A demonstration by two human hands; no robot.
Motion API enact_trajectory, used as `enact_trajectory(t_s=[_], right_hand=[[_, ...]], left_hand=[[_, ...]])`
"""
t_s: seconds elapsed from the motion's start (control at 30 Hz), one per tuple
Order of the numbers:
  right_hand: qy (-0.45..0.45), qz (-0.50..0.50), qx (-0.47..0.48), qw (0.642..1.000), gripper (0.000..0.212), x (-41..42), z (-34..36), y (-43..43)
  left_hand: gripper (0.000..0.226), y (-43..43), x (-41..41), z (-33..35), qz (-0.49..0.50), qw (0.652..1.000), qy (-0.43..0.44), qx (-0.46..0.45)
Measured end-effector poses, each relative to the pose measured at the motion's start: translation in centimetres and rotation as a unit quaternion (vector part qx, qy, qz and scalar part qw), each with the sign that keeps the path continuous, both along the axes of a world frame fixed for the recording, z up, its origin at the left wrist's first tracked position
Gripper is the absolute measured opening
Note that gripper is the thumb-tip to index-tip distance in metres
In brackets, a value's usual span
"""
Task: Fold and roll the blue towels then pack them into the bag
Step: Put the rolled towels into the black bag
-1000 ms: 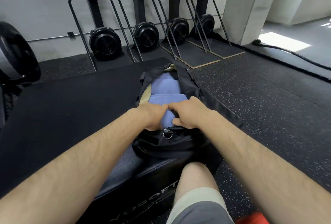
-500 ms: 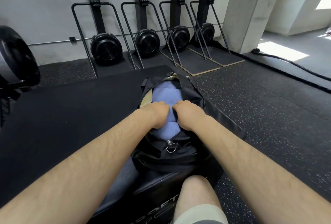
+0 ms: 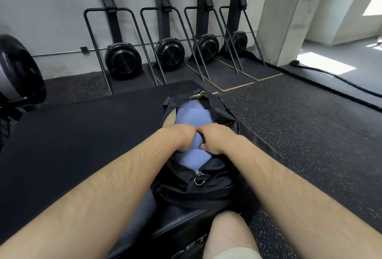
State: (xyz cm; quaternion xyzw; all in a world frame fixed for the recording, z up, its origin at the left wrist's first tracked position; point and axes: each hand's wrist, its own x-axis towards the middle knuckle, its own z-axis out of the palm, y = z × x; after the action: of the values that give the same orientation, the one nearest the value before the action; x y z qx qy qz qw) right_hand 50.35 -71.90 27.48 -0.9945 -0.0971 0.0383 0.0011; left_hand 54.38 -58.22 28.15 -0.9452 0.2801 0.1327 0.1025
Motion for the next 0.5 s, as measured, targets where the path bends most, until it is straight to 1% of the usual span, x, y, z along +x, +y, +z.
enact_trajectory(t_s=[0.07,0.1,0.17,0.2,0.23,0.3,0.4,0.43,0.5], right_hand=[[0.023,-0.006,0.031,0.999,0.031,-0.2,-0.2,0.1],[0.017,-0.008,0.062,0.998,0.028,-0.2,0.1,0.1],[-0.033,-0.009,0.121,0.992,0.025,0.5,0.8,-0.1],[-0.065,-0.011,0.129,0.989,0.023,1.0,1.2,-0.2],[-0.086,-0.014,0.121,0.989,0.022,1.6,1.5,-0.2],[-0.081,-0.016,0.082,0.993,0.024,3.0,1.9,0.0],[-0.037,-0.029,0.021,0.999,0.038,5.2,1.5,0.2],[-0.029,-0.030,0.007,0.999,0.041,5.8,1.2,0.2],[-0.019,-0.033,-0.004,0.999,0.044,6.6,0.4,0.0]], left_hand=[[0.036,0.1,-0.3,0.1,-0.008,1.000,0.011,0.012],[0.032,0.3,-0.4,0.5,-0.008,1.000,0.008,-0.011],[0.025,0.4,-0.1,1.2,-0.002,0.997,-0.028,-0.070],[0.021,0.4,0.1,1.5,0.004,0.995,-0.054,-0.088],[0.022,0.2,0.4,1.7,0.014,0.991,-0.078,-0.103],[0.031,-0.4,1.1,1.9,0.025,0.988,-0.098,-0.113],[0.046,-1.5,2.3,1.9,0.024,0.994,-0.088,-0.056],[0.048,-1.7,2.6,2.1,0.018,0.995,-0.090,-0.028],[0.052,-2.2,3.4,2.0,0.016,0.996,-0.084,0.000]])
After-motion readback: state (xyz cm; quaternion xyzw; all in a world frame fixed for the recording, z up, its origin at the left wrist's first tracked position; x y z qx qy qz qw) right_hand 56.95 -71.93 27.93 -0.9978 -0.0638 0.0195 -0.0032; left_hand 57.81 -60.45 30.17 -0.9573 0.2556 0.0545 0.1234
